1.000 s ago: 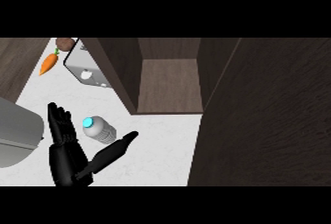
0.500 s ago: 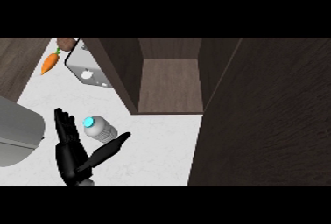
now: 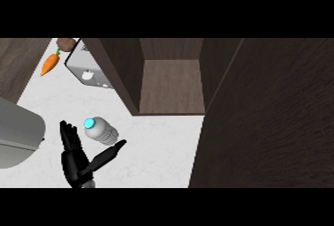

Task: Pick up the bottled water, place it into the cabinet and close the cabinet

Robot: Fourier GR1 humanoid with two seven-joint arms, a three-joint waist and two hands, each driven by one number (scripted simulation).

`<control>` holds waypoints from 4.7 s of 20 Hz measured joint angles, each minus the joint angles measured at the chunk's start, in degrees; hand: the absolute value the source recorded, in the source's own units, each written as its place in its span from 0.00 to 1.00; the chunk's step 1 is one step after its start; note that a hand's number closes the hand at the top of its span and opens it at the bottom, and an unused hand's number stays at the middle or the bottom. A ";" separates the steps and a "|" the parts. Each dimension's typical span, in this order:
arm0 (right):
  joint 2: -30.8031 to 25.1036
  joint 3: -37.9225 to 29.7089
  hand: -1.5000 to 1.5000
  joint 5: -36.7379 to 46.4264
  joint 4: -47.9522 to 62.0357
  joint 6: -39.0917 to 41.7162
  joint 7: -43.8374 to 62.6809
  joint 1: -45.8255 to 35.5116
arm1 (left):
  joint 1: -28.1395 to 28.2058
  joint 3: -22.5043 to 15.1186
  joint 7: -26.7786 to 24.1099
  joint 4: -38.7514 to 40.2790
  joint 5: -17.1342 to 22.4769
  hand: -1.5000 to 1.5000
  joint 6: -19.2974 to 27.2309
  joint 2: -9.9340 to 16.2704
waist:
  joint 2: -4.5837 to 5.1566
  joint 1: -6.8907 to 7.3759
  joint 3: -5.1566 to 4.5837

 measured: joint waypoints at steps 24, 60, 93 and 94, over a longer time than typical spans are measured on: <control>-1.43 1.96 0.00 0.88 0.05 -2.84 -0.98 1.37 | -15.07 12.71 -20.61 32.32 9.38 0.00 -18.19 -0.33 | 0.04 -0.26 0.04; -5.95 -18.95 0.00 -4.43 1.30 5.88 -13.25 11.99 | -31.21 -0.17 -12.79 43.48 2.98 1.00 -44.53 0.29 | -0.03 -0.42 0.27; -5.33 -36.29 0.00 -23.24 9.35 20.15 -20.73 13.10 | -24.99 -11.74 -6.48 31.07 17.47 1.00 -19.97 3.71 | -0.42 -4.16 1.02; -5.52 -36.55 0.00 -23.91 9.58 20.66 -20.89 13.05 | -24.83 -11.84 -6.69 30.82 17.45 1.00 -18.84 3.74 | -0.40 -4.36 1.05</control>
